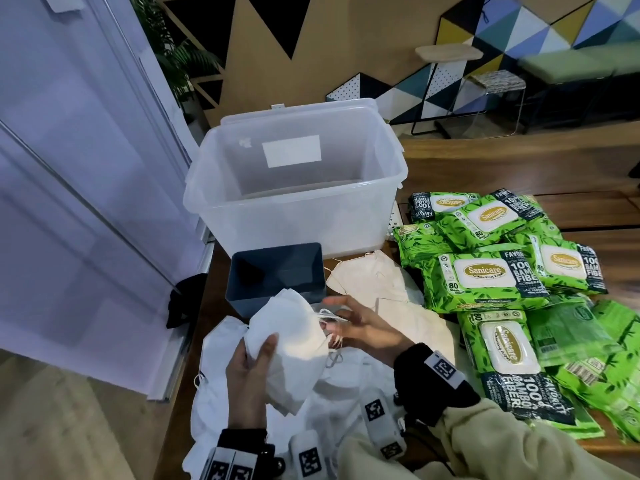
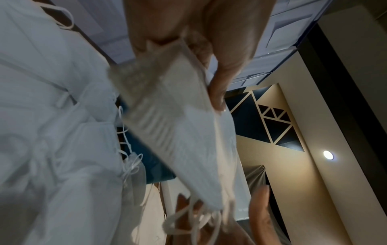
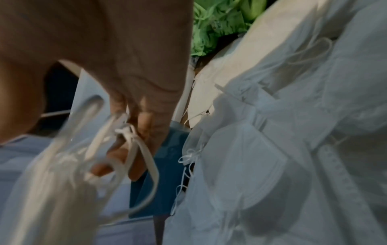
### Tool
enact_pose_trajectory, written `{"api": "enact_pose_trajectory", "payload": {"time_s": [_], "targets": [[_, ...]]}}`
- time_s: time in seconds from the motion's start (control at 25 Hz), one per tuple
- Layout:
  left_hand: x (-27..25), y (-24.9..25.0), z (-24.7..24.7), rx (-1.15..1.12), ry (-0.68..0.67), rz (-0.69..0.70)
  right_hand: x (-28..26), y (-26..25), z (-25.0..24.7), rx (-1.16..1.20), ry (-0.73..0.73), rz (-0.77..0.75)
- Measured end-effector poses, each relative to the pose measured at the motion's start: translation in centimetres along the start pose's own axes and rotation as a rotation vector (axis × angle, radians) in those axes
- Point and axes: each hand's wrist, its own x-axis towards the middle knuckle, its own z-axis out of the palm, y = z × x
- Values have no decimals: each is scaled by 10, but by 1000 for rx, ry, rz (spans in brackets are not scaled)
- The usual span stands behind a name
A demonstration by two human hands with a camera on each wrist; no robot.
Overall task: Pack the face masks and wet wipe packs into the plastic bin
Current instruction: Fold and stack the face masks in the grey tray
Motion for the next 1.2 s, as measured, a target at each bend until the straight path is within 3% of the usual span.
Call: {"api": "enact_pose_trajectory", "payload": {"time_s": [0.12, 0.36, 0.52, 0.64, 0.76, 0.88, 0.96, 1.2], "targets": [[2, 0, -1, 18, -17, -5, 1, 6, 1, -163, -41, -27], [2, 6, -7, 40, -39, 6, 0, -2, -4, -28, 127, -64], [4, 4, -7, 58, -52, -9, 3, -1, -3, 195, 161, -88], [7, 1, -5, 58, -47, -2, 2, 1, 3, 367, 264, -135], [9, -1, -2, 7, -11, -26, 0, 7, 8, 287, 297, -72], [10, -1, 6, 4, 38, -15, -6, 21, 16, 112, 46, 195], [8, -2, 16, 21, 45, -1, -12, 22, 24, 135, -119, 338], [5, -11, 29, -5, 154, -42, -12, 11, 34, 260, -208, 459]]}}
